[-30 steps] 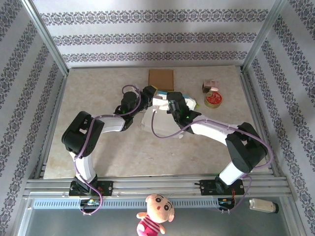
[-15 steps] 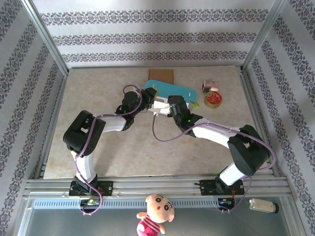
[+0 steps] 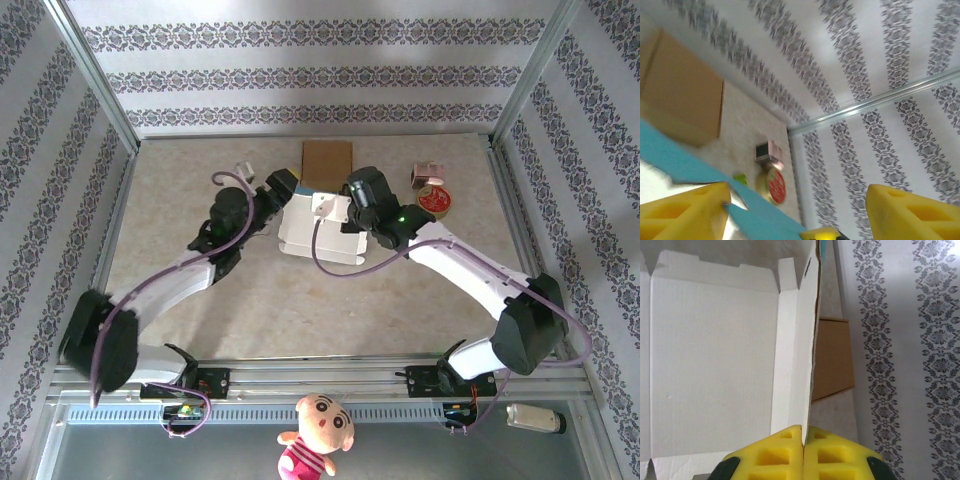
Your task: Fold the paper box
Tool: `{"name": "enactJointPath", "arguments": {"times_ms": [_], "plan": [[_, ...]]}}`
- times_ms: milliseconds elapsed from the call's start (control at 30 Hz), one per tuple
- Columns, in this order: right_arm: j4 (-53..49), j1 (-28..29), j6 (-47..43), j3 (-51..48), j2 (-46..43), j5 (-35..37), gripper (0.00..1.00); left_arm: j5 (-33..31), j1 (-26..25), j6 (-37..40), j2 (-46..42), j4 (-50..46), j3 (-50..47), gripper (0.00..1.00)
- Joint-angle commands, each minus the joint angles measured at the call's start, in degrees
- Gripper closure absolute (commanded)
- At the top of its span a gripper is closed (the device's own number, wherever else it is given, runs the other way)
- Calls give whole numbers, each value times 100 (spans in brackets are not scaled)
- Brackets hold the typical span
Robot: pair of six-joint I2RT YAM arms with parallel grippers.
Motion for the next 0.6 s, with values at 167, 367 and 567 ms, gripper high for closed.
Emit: {"name": "enactJointPath", "arguments": {"times_ms": [167,367,567], "plan": [[-1703,-311,360,479,114,-1085,100,-1070,49,3669,-838,-4221,1046,41],[-95,-291,289,-281,392,-658,100,363,405,2909,-308,-4842,1339,70],[1812,-203,-234,-1165,507,260,100,1544,618,1903,-60,-3647,870,74]]}}
